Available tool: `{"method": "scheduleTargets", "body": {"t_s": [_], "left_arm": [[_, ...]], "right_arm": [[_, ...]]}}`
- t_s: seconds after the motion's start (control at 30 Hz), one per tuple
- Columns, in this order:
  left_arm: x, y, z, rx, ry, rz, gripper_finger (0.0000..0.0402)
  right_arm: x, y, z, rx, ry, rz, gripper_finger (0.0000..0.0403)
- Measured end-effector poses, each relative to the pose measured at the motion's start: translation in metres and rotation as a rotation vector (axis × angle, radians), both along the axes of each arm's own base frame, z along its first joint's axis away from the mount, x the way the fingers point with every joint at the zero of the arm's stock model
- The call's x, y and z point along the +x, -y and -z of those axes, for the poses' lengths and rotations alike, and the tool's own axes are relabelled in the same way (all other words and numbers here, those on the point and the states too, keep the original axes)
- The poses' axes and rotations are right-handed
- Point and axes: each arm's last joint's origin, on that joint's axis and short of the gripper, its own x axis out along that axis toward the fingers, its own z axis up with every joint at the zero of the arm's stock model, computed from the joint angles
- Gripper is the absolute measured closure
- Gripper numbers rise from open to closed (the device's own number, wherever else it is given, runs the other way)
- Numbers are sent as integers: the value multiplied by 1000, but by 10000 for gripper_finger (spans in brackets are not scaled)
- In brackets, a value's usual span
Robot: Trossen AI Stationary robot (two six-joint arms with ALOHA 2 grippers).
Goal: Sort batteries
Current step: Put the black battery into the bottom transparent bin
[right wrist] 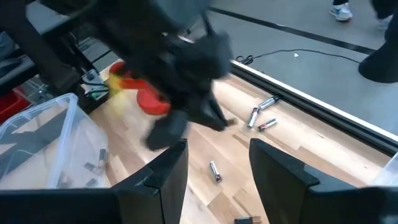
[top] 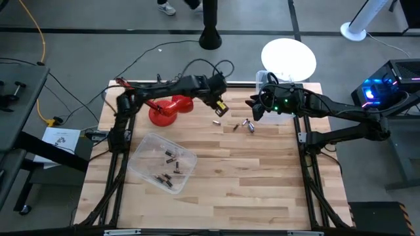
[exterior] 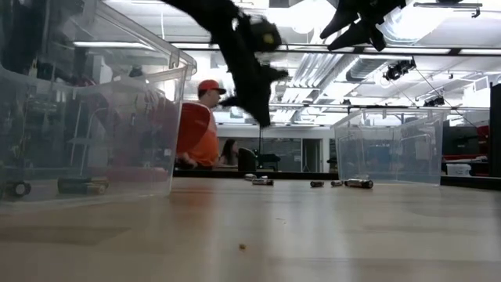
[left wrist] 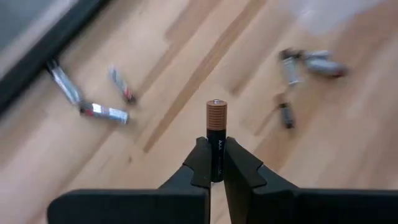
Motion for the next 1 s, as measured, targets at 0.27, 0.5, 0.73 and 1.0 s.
{"method": "scheduleTargets", "body": {"t_s": [0.27, 0.5, 0.73, 1.0], "left_arm": [[-54, 77, -102, 138, 99, 320, 395], [-133, 127, -114, 98, 120, 380, 395], [-207, 178, -83, -96, 112, 395, 396], [-216, 219, -9, -120, -100, 542, 392]], "right_arm": [[18, 1, 9, 57, -4, -112, 238], [63, 7, 37, 58, -30, -267, 238], [81, 8, 48, 61, -7, -394, 238], [84, 8, 53, 36, -33, -445, 238]]}}
